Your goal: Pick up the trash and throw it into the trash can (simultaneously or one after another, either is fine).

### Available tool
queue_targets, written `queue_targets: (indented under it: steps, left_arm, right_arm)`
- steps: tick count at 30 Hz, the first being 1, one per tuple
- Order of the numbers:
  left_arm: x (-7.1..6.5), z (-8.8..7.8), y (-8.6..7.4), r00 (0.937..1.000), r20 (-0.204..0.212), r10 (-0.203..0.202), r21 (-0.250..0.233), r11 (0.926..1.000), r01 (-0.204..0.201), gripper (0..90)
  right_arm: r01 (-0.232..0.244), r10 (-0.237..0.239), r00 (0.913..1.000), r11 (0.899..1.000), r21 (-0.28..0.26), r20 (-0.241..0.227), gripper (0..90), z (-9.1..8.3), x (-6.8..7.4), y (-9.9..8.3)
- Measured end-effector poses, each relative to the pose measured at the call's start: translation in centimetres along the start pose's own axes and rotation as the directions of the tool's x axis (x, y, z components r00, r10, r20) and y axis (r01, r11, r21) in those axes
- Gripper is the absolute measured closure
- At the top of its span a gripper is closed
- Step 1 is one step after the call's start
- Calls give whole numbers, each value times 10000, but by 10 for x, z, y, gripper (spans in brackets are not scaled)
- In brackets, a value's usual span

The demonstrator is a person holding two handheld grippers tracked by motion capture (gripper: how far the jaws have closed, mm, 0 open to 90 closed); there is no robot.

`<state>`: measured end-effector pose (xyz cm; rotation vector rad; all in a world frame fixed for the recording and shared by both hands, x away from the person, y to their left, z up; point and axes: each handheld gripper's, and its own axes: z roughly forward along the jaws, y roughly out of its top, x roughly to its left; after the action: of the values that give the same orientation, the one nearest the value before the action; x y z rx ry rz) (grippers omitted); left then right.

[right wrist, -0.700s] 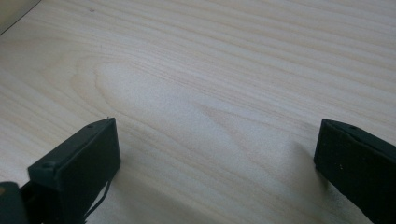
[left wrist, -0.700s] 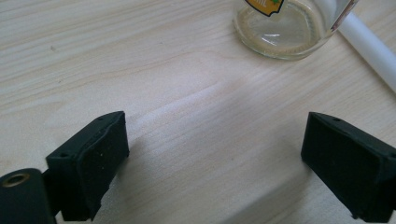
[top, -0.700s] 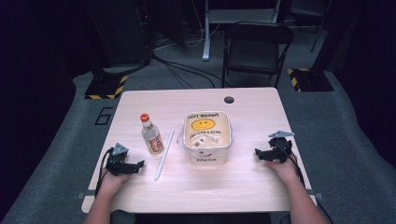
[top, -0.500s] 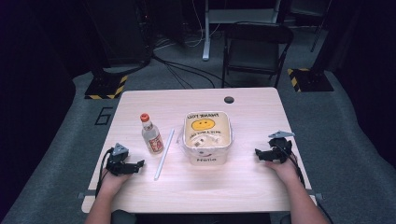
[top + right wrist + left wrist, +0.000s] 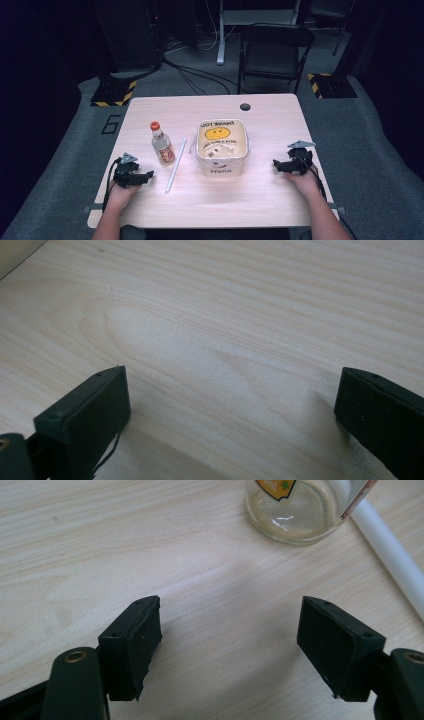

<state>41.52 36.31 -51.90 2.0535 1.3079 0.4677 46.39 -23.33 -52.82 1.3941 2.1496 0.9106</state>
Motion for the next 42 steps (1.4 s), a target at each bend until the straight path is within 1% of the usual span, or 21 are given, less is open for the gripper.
queue_targets:
  steps: [1, 2, 3, 4, 7, 8, 10, 13, 16, 17, 18, 20, 22, 23, 27, 31, 32, 34, 40, 42]
  left_arm:
    - [0, -1, 1, 10000, 46, 62, 63, 10000, -62, 256]
    - [-2, -2, 2, 9999, 82, -81, -125, 9999, 82, 258]
    - [-3, -5, 4, 9999, 94, -81, -214, 9997, 83, 261]
    - [-4, -6, 5, 9997, 133, -224, -364, 9991, 229, 261]
    - [-5, -10, 7, 9995, 144, -270, -434, 9987, 276, 261]
    - [-7, -11, 9, 9992, 196, -349, -525, 9980, 359, 261]
    - [-10, -15, 13, 9995, 147, -281, -562, 9980, 289, 261]
    - [-11, -17, 17, 9994, 149, -299, -506, 9982, 306, 270]
    - [-12, -19, 18, 9992, 199, -342, -468, 9983, 351, 300]
    - [-12, -20, 19, 9994, 117, -312, -396, 9987, 317, 300]
    - [-13, -20, 20, 9993, 87, -362, -419, 9985, 366, 313]
    - [-12, -22, 21, 9995, 84, -296, -361, 9989, 298, 325]
    - [-11, -27, 24, 9997, 120, -191, -496, 9986, 196, 329]
    - [-12, -29, 25, 9993, 192, -315, -576, 9978, 325, 331]
    - [-11, -37, 32, 9987, 311, -409, -864, 9953, 434, 337]
    - [-12, -43, 38, 9986, 386, -363, -1059, 9936, 402, 355]
    - [-13, -47, 43, 9983, 467, -339, -1218, 9918, 394, 381]
    - [-13, -51, 46, 9978, 583, -319, -1337, 9902, 395, 398]
    - [-15, -57, 54, 9980, 607, -192, -1452, 9890, 278, 392]
    - [-16, -58, 57, 9973, 707, -204, -1407, 9896, 302, 393]
  right_arm:
    - [0, 0, 10000, 10000, 0, 0, 6, 0, 0, 0]
    - [-37, 37, 10000, 10000, -12, 0, 6, 0, 0, 0]
    - [-13, 13, 10000, 10000, -9, 6, 6, 0, 0, 0]
    - [-6, 6, 10000, 10000, -7, -1, 6, 0, 0, 0]
    - [-6, 6, 10000, 10000, -3, -15, 7, 0, 0, 0]
    - [-3, 3, 10000, 10000, -8, -49, 9, 0, 0, 0]
    - [7, -7, 10000, 10000, -14, -54, 10, -1, 0, 0]
    - [-13, 13, 10000, 10000, -13, -59, 10, -1, 0, 0]
    - [-4, 4, 10000, 10000, -14, -61, 11, -1, 0, 0]
    - [-7, 7, 10000, 10000, -15, -62, 11, -1, 0, 0]
    - [15, -15, 10000, 10000, -8, -61, 12, -1, 0, 0]
    - [-45, 44, 10000, 10000, -27, -66, 12, -1, 1, 0]
    - [-46, 46, 10000, 10000, -26, -66, 12, -1, 1, 0]
    - [-11, 11, 10000, 10000, -19, -62, 12, -1, 0, 0]
    - [-46, 45, 10000, 10000, -30, -66, 12, -1, 1, 0]
    - [-44, 44, 10000, 10000, -28, -69, 12, -1, 1, 0]
    - [-6, 5, 10000, 10000, -21, -63, 13, -1, 0, 0]
    - [-41, 40, 10000, 10000, -33, -68, 13, -1, 1, 0]
    - [-44, 43, 10000, 10000, -31, -71, 13, -1, 1, 0]
    - [-41, 40, 10000, 10000, -31, -72, 13, -1, 1, 0]
